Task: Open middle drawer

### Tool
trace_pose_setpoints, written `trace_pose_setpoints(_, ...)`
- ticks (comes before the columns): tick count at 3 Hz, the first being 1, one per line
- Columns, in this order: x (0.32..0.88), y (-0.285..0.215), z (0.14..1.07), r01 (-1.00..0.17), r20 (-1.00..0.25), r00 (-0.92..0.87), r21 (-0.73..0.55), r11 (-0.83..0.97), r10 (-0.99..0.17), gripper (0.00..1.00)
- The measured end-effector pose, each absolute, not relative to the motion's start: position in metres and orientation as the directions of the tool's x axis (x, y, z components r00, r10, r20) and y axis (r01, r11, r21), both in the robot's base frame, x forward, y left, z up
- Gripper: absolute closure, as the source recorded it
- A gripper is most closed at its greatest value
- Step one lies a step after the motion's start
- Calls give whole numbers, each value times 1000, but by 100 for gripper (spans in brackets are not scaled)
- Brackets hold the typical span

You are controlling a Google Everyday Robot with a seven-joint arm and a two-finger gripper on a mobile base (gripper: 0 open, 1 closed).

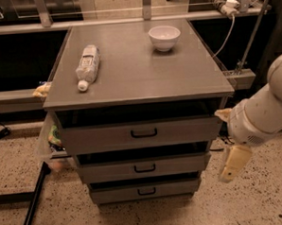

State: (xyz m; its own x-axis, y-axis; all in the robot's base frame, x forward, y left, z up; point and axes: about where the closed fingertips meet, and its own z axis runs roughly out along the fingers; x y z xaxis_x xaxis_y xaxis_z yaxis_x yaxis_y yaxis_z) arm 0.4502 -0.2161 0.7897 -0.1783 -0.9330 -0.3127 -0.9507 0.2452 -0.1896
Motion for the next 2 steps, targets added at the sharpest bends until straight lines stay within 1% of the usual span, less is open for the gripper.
trace_pose_setpoints(1, 453, -211, 713, -962, -374, -211, -84, 259, -903, 0)
trace_pose_setpoints(2, 453, -211, 697, -964, -371, -212, -70, 255, -904, 0)
